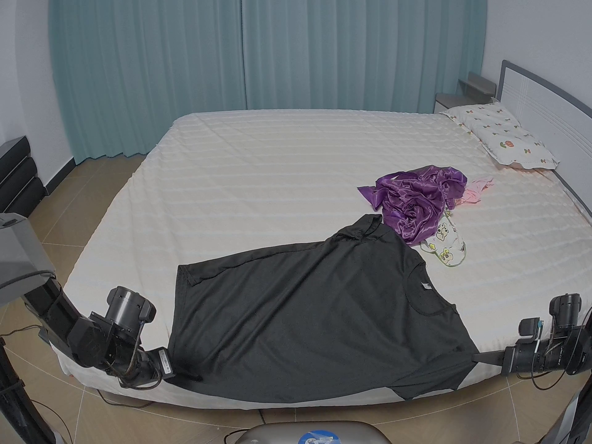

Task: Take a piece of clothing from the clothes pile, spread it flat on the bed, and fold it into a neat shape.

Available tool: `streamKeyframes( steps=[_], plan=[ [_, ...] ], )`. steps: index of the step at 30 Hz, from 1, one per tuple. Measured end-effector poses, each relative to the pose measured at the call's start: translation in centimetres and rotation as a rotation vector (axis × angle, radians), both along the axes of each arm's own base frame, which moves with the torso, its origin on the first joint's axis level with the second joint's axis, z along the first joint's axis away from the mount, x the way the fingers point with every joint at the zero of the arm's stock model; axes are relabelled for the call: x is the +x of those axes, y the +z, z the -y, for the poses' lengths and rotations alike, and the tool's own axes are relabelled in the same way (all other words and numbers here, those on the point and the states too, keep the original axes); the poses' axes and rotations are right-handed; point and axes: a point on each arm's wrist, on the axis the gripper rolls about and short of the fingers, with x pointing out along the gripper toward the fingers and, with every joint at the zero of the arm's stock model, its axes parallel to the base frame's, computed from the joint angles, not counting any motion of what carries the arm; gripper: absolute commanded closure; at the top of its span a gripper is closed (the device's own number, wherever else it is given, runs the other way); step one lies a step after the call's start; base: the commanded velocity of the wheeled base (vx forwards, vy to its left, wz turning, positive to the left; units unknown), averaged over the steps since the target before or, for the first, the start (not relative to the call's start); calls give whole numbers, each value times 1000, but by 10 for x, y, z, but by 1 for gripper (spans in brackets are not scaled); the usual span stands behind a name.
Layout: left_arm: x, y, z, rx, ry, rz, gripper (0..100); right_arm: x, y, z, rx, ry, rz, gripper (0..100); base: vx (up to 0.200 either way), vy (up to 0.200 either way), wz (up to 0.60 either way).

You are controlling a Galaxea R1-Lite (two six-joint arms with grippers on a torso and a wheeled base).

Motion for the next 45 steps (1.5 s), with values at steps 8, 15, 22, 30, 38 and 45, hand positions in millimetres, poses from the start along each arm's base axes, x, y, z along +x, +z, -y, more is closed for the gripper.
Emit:
streamKeyframes(
  steps=[8, 15, 22, 30, 38, 45],
  plan=[
    [27, 20, -3, -72, 122, 115, 100, 29, 10, 0, 57, -31, 37, 100, 0, 0, 0],
    [44, 32, -14, -146, 182, 164, 100, 45, 17, 1, 85, -47, 64, 100, 0, 0, 0],
    [56, 42, -18, -220, 244, 201, 100, 55, 22, -1, 94, -40, 88, 100, 0, 0, 0],
    [61, 52, -25, -238, 280, 238, 100, 62, 26, -2, 92, -32, 115, 100, 0, 0, 0],
    [55, 57, -30, -240, 293, 249, 100, 63, 29, -1, 89, -35, 139, 100, 0, 0, 0],
    [43, 65, -31, -236, 296, 230, 100, 56, 29, -2, 102, -16, 140, 100, 0, 0, 0]
  ],
)
